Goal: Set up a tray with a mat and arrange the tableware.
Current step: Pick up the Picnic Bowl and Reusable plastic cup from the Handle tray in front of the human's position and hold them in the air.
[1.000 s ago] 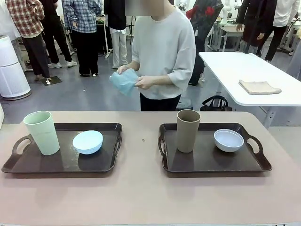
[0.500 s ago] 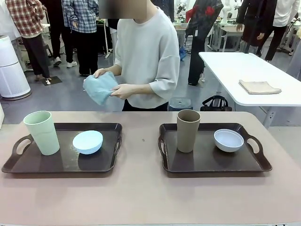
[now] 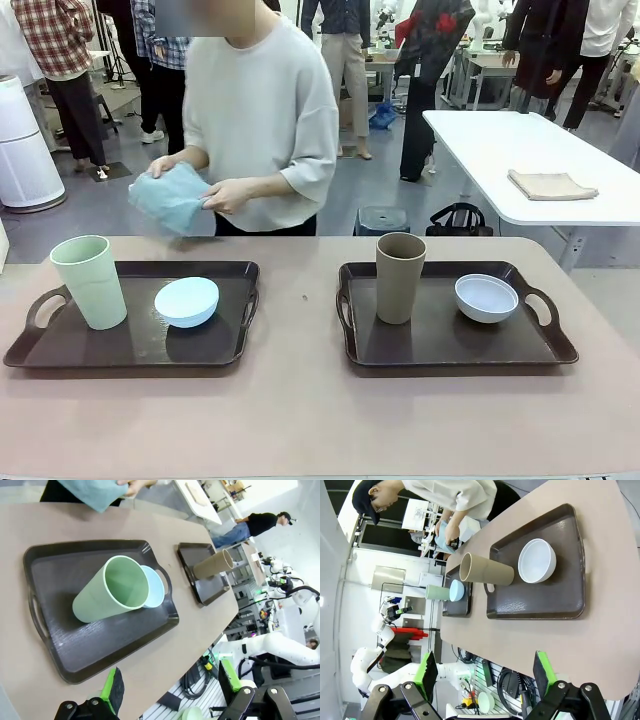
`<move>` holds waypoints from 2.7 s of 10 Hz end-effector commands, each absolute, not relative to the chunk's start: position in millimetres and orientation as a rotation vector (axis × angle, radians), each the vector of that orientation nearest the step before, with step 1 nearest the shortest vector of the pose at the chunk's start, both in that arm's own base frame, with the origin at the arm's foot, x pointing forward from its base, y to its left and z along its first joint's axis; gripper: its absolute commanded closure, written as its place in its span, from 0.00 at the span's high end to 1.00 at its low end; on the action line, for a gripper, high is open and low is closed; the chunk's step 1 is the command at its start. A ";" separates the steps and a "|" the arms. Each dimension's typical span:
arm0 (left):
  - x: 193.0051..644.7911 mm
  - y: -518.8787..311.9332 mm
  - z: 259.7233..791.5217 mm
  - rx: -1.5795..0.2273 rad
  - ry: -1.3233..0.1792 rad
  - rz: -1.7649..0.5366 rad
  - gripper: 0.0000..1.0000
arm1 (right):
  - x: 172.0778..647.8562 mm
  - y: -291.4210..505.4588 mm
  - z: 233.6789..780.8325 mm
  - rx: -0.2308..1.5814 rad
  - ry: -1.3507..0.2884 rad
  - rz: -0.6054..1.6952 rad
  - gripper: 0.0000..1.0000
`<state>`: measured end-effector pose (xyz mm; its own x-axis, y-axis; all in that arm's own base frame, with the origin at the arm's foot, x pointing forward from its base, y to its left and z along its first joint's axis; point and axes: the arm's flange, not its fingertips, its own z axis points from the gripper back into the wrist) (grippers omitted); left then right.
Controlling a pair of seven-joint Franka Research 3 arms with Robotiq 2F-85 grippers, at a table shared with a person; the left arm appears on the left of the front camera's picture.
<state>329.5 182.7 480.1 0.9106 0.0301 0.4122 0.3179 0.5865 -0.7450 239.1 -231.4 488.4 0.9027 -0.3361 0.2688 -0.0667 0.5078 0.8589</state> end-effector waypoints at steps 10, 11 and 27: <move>329.8 182.7 479.9 -0.946 -0.415 -0.178 1.00 | 241.3 -233.2 488.3 1.056 -0.451 -0.155 1.00; 329.8 182.7 479.9 -0.946 -0.415 -0.178 1.00 | 241.3 -233.2 488.3 1.056 -0.451 -0.155 1.00; 329.8 182.7 479.9 -0.946 -0.415 -0.178 1.00 | 241.3 -233.2 488.3 1.056 -0.451 -0.155 1.00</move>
